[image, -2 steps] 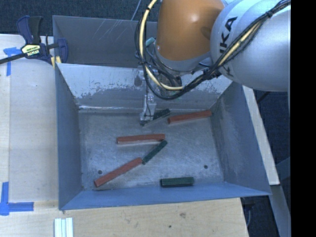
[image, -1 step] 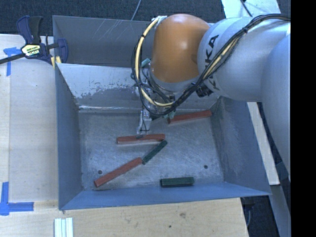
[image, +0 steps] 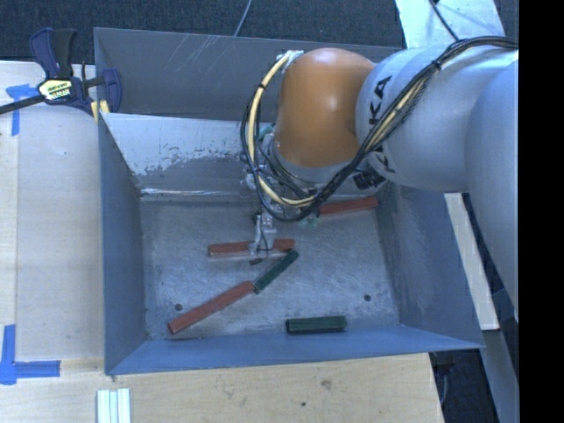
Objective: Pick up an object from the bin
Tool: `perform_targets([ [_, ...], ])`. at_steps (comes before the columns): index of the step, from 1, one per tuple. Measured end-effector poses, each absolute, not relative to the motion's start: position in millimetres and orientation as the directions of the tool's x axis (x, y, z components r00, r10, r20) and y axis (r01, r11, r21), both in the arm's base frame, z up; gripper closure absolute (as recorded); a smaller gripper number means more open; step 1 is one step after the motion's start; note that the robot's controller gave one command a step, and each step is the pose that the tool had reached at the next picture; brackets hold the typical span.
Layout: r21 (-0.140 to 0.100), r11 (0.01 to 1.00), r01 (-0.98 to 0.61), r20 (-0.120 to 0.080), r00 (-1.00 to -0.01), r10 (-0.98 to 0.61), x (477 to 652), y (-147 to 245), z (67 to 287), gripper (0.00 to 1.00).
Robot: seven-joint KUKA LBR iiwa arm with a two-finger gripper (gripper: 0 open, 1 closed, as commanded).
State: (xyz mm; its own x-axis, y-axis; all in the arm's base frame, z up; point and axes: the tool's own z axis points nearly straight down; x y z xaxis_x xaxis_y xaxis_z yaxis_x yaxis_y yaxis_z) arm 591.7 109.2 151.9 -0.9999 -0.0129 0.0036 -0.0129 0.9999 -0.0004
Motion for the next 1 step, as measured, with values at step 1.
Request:
perform_targets([
  [1, 0.001, 1.000, -0.001, -0.002, -1.000, -0.001, 603.2, 107.3, 134.8, 0.00],
])
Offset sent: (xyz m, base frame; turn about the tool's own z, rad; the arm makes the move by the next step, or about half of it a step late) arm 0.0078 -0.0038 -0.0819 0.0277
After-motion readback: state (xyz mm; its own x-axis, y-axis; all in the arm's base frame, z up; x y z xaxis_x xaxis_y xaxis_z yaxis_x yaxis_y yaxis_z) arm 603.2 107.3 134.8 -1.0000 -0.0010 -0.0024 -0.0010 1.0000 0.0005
